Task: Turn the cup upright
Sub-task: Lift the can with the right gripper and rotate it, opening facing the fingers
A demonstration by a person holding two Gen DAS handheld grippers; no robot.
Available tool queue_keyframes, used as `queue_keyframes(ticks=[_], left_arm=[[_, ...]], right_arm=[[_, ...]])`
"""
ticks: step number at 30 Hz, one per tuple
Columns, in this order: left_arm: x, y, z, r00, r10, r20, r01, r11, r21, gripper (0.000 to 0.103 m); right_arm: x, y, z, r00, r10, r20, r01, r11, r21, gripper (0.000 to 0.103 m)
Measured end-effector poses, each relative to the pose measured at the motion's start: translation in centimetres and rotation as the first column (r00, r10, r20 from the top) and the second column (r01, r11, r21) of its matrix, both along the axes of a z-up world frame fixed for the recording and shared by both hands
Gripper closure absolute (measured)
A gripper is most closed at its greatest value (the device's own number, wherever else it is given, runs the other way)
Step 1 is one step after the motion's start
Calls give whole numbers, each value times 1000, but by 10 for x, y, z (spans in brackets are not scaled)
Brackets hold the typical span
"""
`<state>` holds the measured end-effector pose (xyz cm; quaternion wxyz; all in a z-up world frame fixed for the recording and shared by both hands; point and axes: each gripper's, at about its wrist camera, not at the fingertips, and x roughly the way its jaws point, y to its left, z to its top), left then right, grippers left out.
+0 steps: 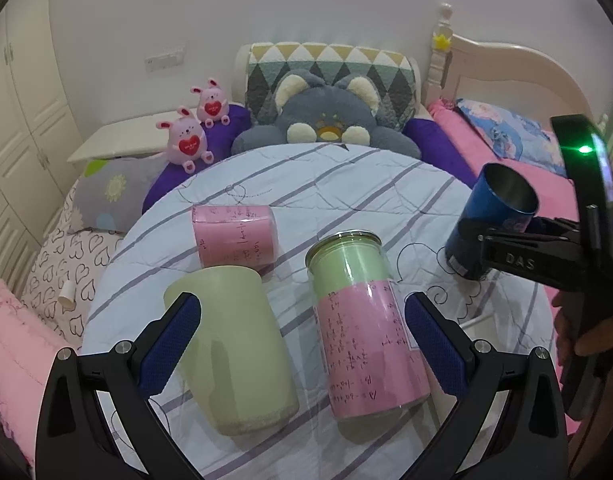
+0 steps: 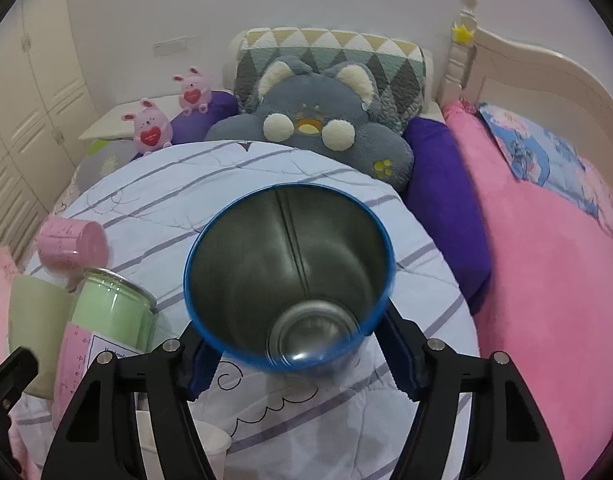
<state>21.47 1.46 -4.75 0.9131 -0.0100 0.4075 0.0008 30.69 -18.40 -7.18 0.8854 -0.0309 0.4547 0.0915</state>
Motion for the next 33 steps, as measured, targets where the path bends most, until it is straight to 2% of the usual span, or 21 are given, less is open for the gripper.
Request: queue_keyframes(ticks=[2, 4, 8, 11, 18, 21, 26, 33], left_arm=[[-1, 1, 0, 1000, 7, 1, -7, 1000, -2, 0], [0, 2, -3, 1000, 12, -10, -12, 1000, -5, 0], [2, 3, -7, 999, 19, -27, -19, 1000, -3, 0], [5, 4, -8, 999, 23, -27, -23, 1000, 1, 0], [9, 7, -14, 998, 36, -50, -36, 999, -5, 0], [7, 6, -12, 998, 30, -51, -30, 1000, 1, 0], [-5, 6, -3, 1000, 18, -24, -18, 1000, -10, 0], [-38, 10, 15, 1000, -9, 29, 9, 1000, -11, 0]], right_arm=[[4, -2, -6, 1000, -1, -22, 1, 1000, 2, 33], [7, -3, -8, 1000, -7, -7, 7, 1000, 14, 33], [21, 1, -23, 999, -29, -34, 28, 999, -29, 33], [30, -3, -34, 998, -36, -54, 37, 999, 16, 36], [32, -10, -41, 996, -39, -82, 44, 997, 60, 36], [25, -16, -31, 994, -51, -92, 60, 993, 98, 36], [-3, -18, 4, 999, -38, -27, 40, 996, 77, 36], [-70, 4, 51, 998, 38, 55, -40, 999, 34, 36]])
